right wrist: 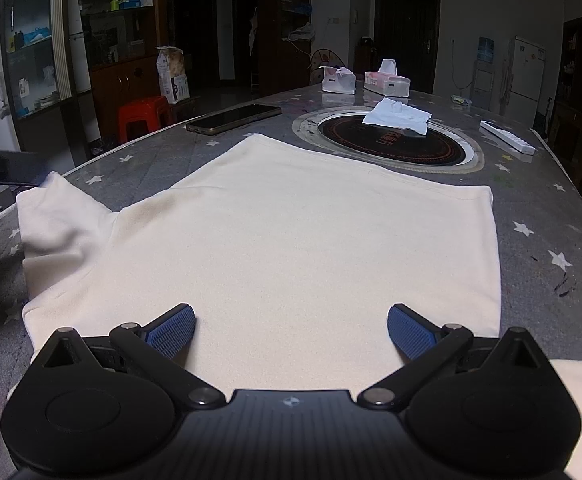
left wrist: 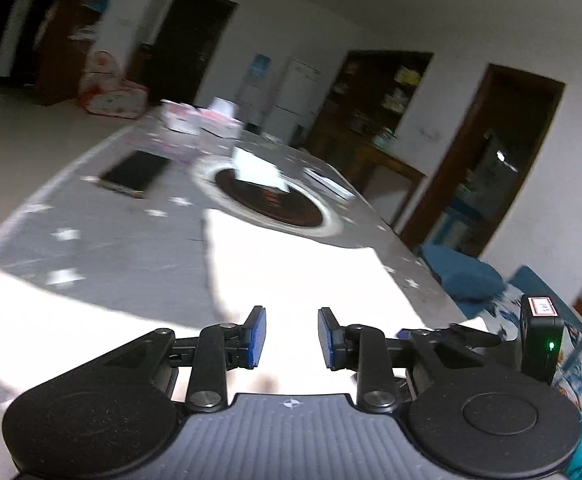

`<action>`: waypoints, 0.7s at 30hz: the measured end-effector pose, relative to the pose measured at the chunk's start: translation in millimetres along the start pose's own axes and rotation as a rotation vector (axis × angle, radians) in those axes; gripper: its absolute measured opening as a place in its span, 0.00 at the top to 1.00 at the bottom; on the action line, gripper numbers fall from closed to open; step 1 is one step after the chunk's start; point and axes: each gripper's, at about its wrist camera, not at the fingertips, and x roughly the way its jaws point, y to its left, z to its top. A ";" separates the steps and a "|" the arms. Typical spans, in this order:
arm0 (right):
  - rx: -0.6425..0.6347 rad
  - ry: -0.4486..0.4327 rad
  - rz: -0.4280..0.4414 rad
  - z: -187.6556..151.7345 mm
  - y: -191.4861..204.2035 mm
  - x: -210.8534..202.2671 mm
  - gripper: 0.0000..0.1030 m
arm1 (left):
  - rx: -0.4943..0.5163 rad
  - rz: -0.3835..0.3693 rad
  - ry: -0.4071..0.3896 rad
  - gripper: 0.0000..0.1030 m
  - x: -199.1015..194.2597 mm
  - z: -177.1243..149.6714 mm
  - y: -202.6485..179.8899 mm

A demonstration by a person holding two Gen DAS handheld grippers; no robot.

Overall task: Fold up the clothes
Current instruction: 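Fold the held sleeve across the shirt body with the left gripper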

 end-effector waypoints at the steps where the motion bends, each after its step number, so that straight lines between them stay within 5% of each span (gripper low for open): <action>1: 0.000 0.000 0.000 0.0 0.0 0.0 0.00 | 0.007 -0.005 0.010 0.71 10.7 1.0 -5.1; 13: 0.000 0.000 -0.001 0.0 1.0 -0.5 0.00 | -0.105 0.176 0.073 0.78 64.7 -12.0 24.8; 21: -0.001 0.001 -0.001 -0.1 0.9 -0.4 0.00 | -0.087 0.153 0.035 0.76 61.4 -3.7 12.8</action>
